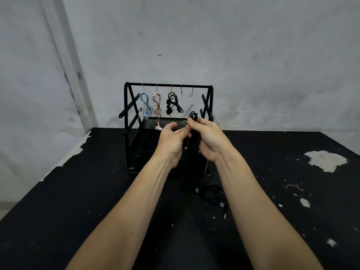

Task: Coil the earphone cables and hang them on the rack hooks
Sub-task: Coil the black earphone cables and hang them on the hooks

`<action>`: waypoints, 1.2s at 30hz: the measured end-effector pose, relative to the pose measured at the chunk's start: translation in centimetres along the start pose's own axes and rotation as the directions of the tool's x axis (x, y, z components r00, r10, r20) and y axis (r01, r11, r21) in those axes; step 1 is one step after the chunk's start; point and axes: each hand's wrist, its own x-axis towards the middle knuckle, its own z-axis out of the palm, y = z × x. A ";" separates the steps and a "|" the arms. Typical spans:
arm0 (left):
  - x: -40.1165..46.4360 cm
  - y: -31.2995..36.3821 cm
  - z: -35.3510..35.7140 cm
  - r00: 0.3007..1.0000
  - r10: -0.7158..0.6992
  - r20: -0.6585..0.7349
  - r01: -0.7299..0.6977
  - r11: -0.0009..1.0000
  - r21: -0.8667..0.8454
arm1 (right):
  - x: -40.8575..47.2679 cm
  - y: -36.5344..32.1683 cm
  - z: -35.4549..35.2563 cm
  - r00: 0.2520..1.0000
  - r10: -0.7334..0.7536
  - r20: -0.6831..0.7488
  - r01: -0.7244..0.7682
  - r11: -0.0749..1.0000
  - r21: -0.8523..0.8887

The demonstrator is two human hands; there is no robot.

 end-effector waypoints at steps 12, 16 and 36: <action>-0.4 -0.4 -0.1 0.973 0.219 -0.071 -0.205 0.964 0.167 | 0.4 -0.4 1.2 0.975 0.031 -0.221 -0.079 0.973 -0.215; -0.4 -1.1 -0.2 0.932 0.355 -0.077 -0.311 0.889 0.338 | -0.1 -0.3 1.9 0.965 -0.061 -0.256 -0.033 0.936 -0.351; -0.6 -1.5 -0.8 0.811 0.584 -0.003 -0.456 0.637 0.622 | 0.5 -0.4 2.0 0.965 -0.071 -0.253 -0.034 0.920 -0.390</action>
